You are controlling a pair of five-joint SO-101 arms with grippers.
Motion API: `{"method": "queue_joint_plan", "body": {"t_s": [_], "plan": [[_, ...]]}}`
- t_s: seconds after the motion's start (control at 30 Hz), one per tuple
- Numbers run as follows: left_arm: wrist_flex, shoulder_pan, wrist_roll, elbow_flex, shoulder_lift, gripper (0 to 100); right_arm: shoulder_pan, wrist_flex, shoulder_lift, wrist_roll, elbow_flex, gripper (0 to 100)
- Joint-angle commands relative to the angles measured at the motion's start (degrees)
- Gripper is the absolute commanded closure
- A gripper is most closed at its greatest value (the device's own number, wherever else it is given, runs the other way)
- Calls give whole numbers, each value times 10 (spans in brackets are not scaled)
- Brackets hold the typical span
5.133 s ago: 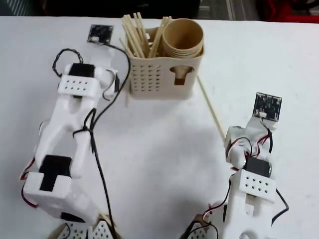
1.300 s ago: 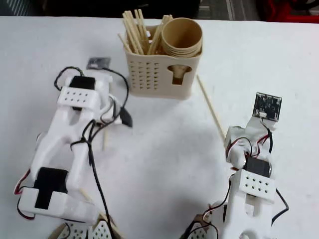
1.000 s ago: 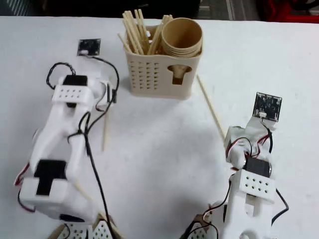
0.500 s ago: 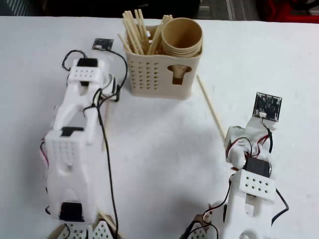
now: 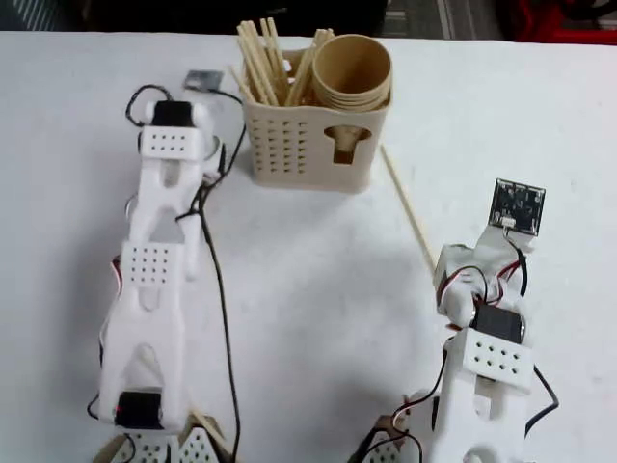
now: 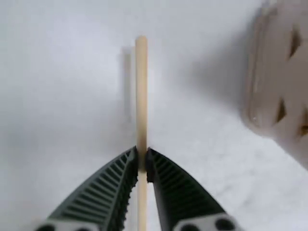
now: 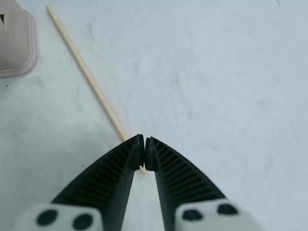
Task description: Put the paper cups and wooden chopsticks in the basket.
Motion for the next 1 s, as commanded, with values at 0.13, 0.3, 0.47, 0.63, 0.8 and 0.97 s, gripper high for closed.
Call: {"method": "queue_joint_plan", "body": {"t_s": [0.13,0.3,0.47,0.63,0.8,0.97], "plan": [[8,-22,-4,-42,-88,979,0,-10,-10,-2,-4,978],[8,-19,-1,-42,-192,979,0,-11,-10,-2,-4,978],[4,-2,0,-47,-317,979,0,-11,-10,-2,-5,978],[-47,32,42,-48,-417,979,0,-11,-10,-2,-5,978],[-151,69,81,-48,-459,978,0,-11,-10,-2,-5,978],[-271,107,115,-42,-459,978,0,-11,-10,-2,-5,978]]}}
